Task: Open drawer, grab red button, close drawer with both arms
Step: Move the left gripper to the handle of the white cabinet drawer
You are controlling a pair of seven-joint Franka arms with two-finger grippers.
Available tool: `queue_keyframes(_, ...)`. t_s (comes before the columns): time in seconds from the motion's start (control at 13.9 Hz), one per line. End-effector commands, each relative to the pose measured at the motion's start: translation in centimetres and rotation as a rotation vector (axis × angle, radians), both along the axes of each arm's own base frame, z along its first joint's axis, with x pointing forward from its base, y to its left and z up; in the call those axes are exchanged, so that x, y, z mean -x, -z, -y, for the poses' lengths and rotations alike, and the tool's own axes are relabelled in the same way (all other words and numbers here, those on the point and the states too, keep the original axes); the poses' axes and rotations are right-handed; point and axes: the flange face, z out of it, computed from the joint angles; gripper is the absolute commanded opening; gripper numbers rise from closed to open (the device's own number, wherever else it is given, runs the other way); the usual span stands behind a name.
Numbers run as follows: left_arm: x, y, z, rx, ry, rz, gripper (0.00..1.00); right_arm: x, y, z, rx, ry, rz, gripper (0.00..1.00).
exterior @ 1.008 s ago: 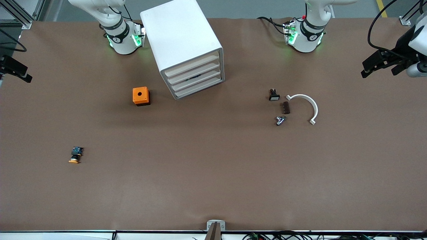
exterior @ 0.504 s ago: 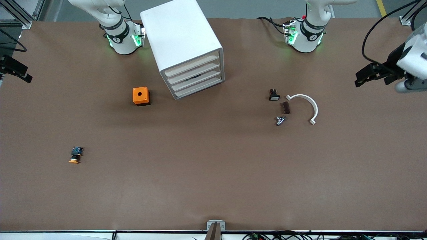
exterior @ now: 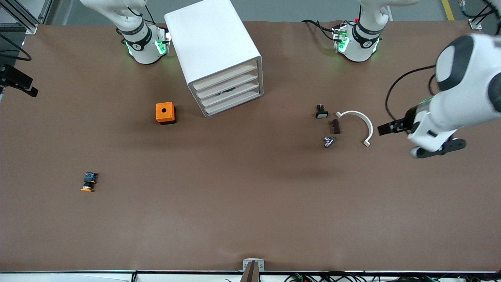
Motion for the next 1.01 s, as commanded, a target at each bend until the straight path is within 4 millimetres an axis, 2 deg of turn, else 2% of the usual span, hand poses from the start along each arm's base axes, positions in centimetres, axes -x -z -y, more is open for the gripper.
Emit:
queue_keyframes(0.0,-2.3,3.9,5.2,-0.041,-0.133,-0.047,1.0,0.8,-0.4,-0.1,-0.016,-0.01,0.005,1.0)
queue_keyframes(0.22,-2.7,9.0,11.2,-0.026,-0.325,-0.124,1.0,0.8,-0.4,0.0,-0.017,-0.008,0.005,1.0)
queue_keyframes(0.5,-1.1,14.0,18.5,-0.038,-0.621,-0.223,1.0,0.8,-0.4,0.1,-0.012,-0.008,0.006,1.0)
queue_keyframes(0.72,0.8,16.1,22.5,-0.059,-0.849,-0.368,1.0,0.8,-0.5,0.2,-0.004,-0.006,0.007,1.0)
queue_keyframes(0.94,2.7,16.9,27.1,-0.075,-1.06,-0.472,0.99,0.8,-0.7,0.3,-0.002,-0.004,0.011,1.0)
